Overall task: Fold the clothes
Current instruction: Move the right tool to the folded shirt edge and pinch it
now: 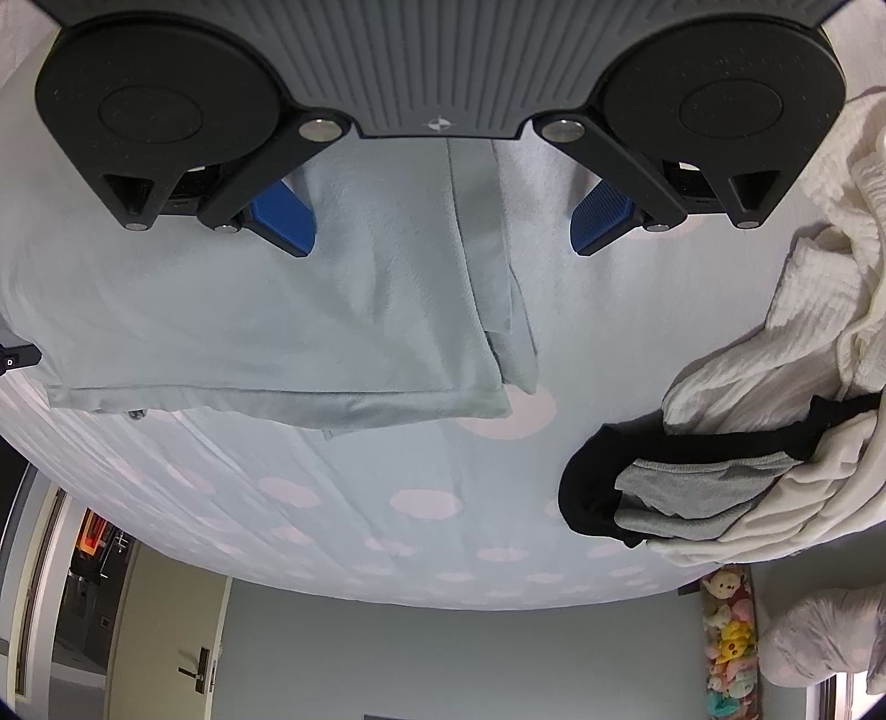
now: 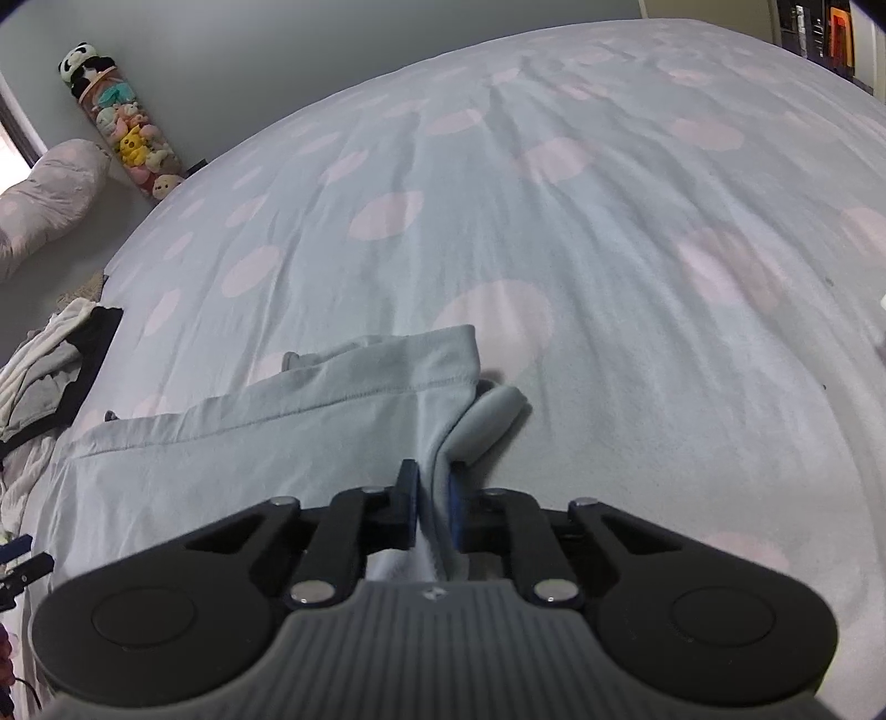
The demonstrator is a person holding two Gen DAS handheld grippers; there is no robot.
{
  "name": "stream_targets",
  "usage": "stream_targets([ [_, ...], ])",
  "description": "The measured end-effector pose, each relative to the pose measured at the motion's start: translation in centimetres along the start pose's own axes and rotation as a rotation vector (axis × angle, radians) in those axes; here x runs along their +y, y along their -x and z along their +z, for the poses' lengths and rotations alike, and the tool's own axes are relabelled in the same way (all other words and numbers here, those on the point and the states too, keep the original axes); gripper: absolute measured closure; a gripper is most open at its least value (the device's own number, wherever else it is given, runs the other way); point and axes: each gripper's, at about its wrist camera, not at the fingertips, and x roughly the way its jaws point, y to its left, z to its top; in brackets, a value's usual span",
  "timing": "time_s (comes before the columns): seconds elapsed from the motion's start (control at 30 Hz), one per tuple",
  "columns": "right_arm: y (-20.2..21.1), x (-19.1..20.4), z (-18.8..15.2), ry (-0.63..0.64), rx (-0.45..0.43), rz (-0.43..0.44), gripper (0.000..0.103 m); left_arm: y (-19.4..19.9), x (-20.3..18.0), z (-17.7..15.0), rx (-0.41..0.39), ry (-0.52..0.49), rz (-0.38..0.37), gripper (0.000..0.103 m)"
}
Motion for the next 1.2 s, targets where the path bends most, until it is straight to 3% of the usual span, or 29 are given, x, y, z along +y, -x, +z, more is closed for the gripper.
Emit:
stream_targets([
  [0.27,3.2,3.1,1.4,0.019,-0.033,-0.001,0.092,0.8,0.4,0.1,-0.028,0.009,-0.008,0.003],
  [0.57,6.7,11.0,3.7,0.031,0.007,0.117,0.092,2.6,1.0,0.1,-0.082,0.03,-0.038,0.003],
  [0.7,7.1,15.0,3.8,0.039,0.027,0.163,0.093,3.1,1.8,0.1,-0.065,0.069,-0.046,0.003],
  [0.87,6.2,19.7,3.7,0.039,0.063,0.213,0.093,3.6,3.4,0.0,-0.043,0.164,-0.081,0.003],
  [1.2,0.6,27.3,0.9,0.047,0.14,0.263,0.093,4.2,4.9,-0.2,-0.03,0.202,-0.101,0.005],
])
